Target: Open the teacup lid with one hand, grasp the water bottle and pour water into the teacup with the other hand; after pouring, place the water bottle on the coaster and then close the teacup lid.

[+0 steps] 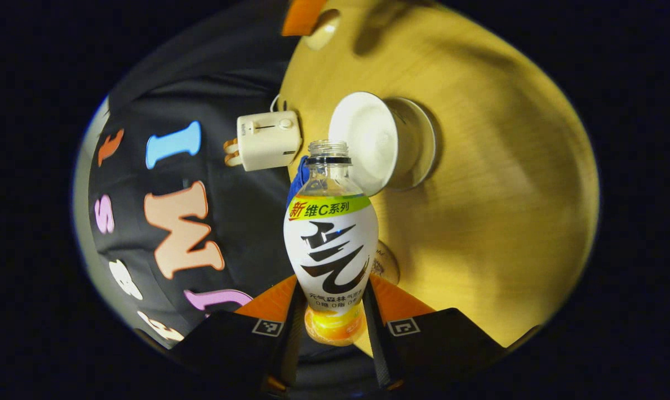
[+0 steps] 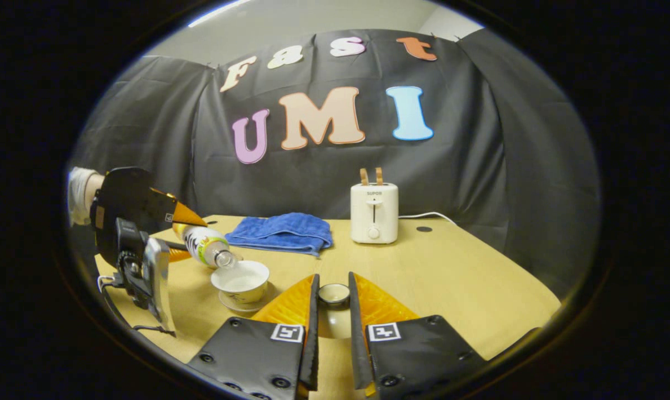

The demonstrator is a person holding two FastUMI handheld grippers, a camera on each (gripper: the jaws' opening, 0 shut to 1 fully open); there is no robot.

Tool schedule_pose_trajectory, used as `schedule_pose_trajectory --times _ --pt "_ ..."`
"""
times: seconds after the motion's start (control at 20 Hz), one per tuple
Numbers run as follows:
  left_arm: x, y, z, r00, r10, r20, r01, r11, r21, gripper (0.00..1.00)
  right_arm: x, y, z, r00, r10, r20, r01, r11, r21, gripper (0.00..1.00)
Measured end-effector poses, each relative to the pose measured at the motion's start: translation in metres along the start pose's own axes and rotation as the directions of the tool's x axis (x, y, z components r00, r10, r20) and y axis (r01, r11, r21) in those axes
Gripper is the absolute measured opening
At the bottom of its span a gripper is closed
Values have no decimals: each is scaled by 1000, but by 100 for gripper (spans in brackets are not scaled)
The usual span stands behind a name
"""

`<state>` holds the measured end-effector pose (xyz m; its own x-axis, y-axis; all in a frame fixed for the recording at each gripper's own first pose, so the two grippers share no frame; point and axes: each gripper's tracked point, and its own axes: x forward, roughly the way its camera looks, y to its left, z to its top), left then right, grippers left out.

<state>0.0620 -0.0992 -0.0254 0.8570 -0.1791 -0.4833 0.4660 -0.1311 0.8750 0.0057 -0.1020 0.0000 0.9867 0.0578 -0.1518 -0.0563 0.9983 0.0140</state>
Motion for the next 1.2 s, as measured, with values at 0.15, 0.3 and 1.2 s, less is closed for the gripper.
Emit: schedule_pose_trajectory --times 0.15,0.3,1.2 --pt "0 -8 9 998 0 60 10 986 -166 52 2 15 -2 1000 19 -9 -19 1000 -15 29" --pt "6 -10 15 994 39 100 -6 949 -314 53 2 30 -2 999 37 -13 -37 999 -34 27" --pt "16 -12 56 942 284 180 85 317 -945 52 9 61 -3 997 70 -33 -72 996 -55 27"
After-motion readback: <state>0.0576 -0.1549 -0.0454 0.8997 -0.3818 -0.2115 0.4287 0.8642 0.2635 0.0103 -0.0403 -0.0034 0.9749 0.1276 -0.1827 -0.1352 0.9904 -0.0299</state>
